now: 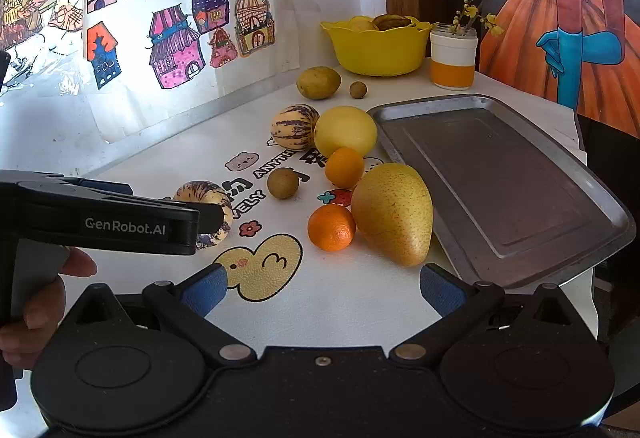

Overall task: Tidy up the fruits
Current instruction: 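Move the left tool to the striped pepino while the right tool approaches the orange, then close the left tool on the pepino while the right tool grasps the orange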

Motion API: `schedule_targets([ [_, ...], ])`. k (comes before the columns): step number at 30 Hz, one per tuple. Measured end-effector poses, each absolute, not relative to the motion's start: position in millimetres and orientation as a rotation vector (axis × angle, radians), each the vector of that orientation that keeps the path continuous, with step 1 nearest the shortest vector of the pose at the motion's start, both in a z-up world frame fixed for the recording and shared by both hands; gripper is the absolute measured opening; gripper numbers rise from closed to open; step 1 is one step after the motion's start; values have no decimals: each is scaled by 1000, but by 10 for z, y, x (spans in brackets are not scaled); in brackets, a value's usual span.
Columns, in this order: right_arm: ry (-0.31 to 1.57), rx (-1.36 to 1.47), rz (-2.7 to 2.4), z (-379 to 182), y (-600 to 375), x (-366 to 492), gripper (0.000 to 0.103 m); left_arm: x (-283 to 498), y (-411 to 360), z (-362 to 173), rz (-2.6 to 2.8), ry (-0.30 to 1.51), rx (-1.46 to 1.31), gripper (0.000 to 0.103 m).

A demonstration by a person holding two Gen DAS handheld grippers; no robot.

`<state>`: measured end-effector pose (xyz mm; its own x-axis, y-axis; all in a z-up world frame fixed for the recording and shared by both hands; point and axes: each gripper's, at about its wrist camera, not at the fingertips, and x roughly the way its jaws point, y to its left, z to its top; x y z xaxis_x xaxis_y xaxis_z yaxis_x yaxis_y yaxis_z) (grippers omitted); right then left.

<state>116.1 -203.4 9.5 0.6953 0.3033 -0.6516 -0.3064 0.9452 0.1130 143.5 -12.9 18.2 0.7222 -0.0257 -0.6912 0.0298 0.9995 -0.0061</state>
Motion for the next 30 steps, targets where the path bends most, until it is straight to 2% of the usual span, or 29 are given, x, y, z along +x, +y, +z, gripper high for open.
schedule_targets([
  [6,730,-1,345,88,-2039,1152,102,1440,-145,177,-36,763,8,102],
  [11,749,-3,377,40,-2004,1185,89,1466,-137,154,-40,771,2,102],
  [17,749,-27,384,-13,-1917,1317,77,1547,-82,119,-62,791,-40,93],
  [23,746,-32,381,-53,-1844,1474,62,1599,-77,86,-104,805,-62,78],
  [28,735,-34,365,-92,-1796,1548,57,1650,-59,42,-136,832,-97,62],
  [30,732,-33,353,-108,-1781,1578,54,1656,-67,34,-144,836,-105,59],
])
